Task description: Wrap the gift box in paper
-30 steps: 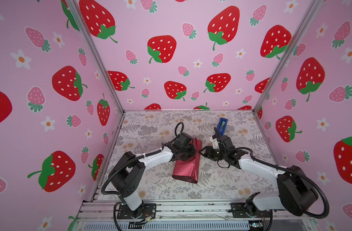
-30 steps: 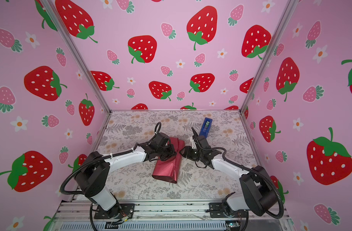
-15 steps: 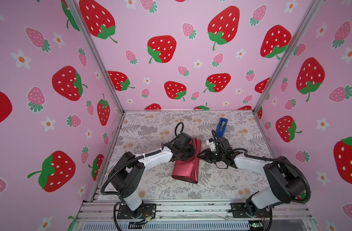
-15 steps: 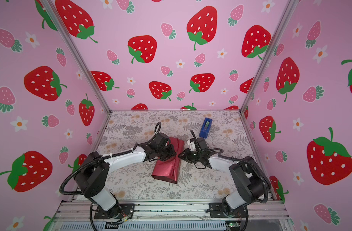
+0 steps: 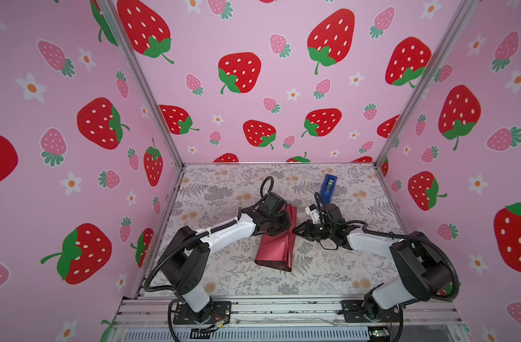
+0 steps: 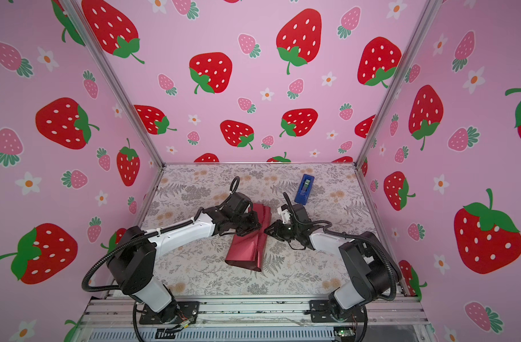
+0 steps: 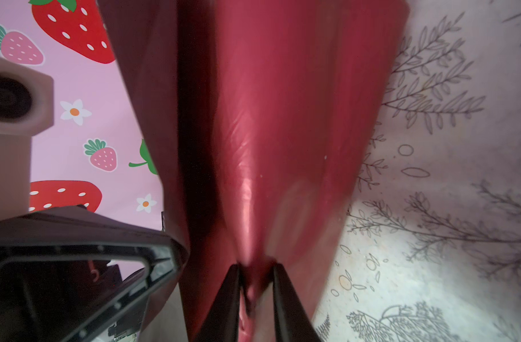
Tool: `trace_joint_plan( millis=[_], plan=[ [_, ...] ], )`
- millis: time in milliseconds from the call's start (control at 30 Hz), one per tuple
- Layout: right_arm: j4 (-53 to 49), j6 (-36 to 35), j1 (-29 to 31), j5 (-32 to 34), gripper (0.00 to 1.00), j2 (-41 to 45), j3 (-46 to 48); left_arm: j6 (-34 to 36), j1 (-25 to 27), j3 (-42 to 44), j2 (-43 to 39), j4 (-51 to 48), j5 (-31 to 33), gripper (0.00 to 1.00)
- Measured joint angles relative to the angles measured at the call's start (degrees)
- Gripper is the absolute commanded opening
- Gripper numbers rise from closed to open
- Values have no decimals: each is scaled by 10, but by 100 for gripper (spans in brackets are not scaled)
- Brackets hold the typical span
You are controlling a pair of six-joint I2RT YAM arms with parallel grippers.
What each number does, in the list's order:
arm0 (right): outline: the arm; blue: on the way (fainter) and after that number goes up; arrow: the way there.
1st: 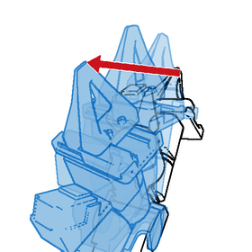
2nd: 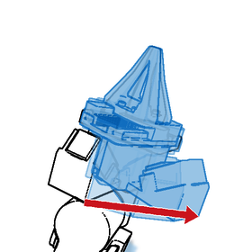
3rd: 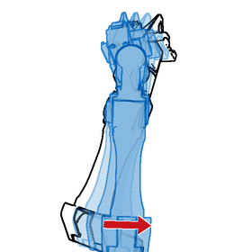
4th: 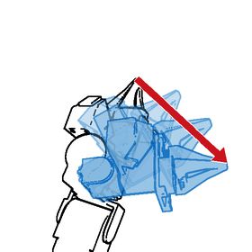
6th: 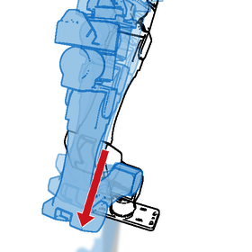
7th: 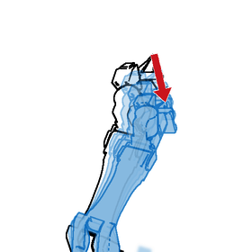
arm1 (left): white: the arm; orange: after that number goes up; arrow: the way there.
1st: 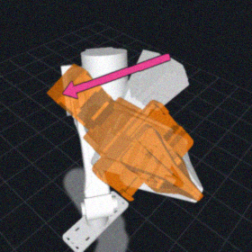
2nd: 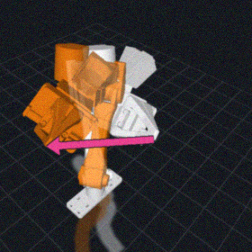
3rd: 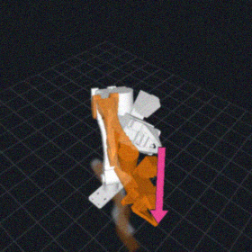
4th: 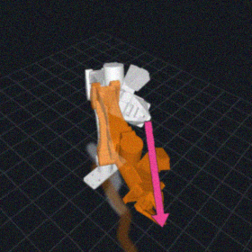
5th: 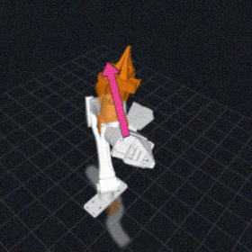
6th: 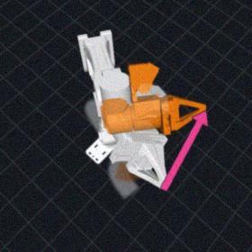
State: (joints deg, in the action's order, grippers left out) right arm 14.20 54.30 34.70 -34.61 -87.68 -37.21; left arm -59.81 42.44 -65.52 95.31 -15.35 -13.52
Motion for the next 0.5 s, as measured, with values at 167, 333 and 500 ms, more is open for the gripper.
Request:
trace_joint_plan(
  millis=[167,333,500],
  plan=[
    [-4,0,-3,0,22,5,3,0,6,-12,17,-1,0,0],
    [-6,0,-3,2,22,7,3,-3,9,-13,40,0,0,0],
    [-21,-3,-3,14,22,16,3,-6,10,-13,45,9,-12,0]
  ],
)
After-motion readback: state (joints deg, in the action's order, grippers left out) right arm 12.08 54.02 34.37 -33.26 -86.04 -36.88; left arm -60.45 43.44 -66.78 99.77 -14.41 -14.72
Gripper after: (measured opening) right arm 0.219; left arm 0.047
